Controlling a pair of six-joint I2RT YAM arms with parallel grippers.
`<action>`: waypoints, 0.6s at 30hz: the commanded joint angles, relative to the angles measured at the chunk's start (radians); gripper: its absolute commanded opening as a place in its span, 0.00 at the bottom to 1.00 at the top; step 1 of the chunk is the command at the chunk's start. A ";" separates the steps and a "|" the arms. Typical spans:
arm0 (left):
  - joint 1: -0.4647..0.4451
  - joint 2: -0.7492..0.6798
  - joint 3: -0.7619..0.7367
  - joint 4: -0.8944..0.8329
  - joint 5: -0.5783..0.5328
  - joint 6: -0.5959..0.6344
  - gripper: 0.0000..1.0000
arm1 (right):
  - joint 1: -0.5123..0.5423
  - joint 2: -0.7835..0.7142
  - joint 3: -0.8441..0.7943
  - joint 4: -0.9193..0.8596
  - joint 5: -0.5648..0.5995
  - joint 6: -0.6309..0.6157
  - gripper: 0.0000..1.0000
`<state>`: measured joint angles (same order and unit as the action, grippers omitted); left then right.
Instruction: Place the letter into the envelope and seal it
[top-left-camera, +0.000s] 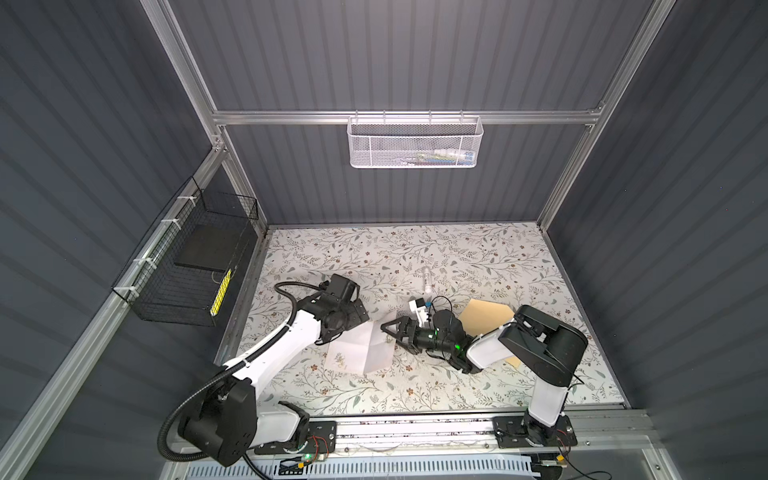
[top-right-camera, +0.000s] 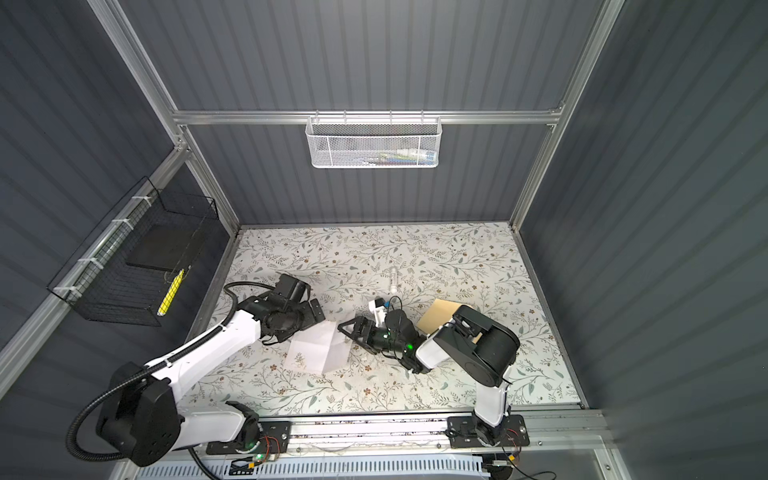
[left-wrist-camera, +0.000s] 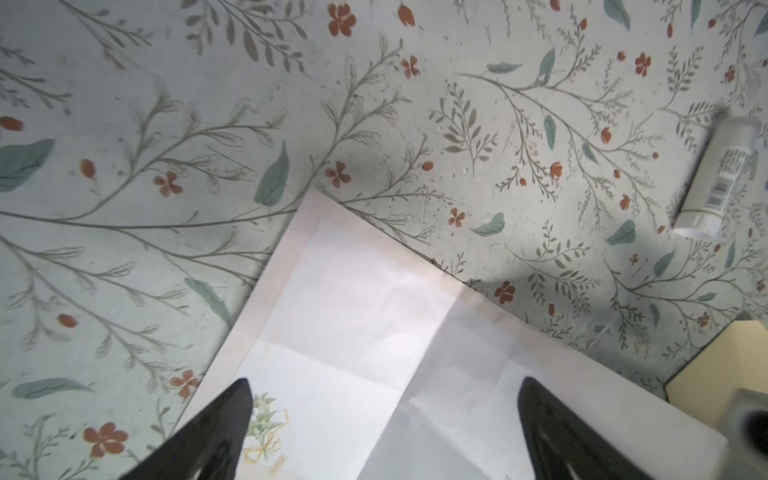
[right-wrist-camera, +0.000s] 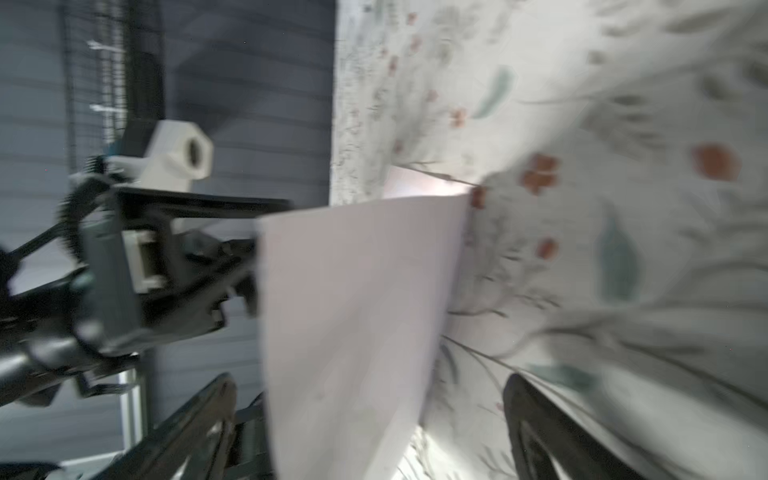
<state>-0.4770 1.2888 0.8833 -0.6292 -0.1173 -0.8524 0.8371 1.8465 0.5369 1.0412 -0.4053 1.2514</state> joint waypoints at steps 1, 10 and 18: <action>0.043 -0.027 -0.047 -0.066 0.022 0.035 1.00 | 0.000 -0.009 0.000 -0.125 0.025 -0.014 0.96; 0.148 -0.036 -0.173 0.002 0.071 0.107 0.72 | 0.024 -0.127 0.036 -0.363 0.051 -0.096 0.80; 0.161 0.018 -0.264 0.085 0.106 0.133 0.36 | 0.046 -0.169 0.102 -0.506 0.046 -0.136 0.59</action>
<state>-0.3202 1.2877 0.6514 -0.5743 -0.0395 -0.7418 0.8757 1.6917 0.6098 0.6193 -0.3603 1.1442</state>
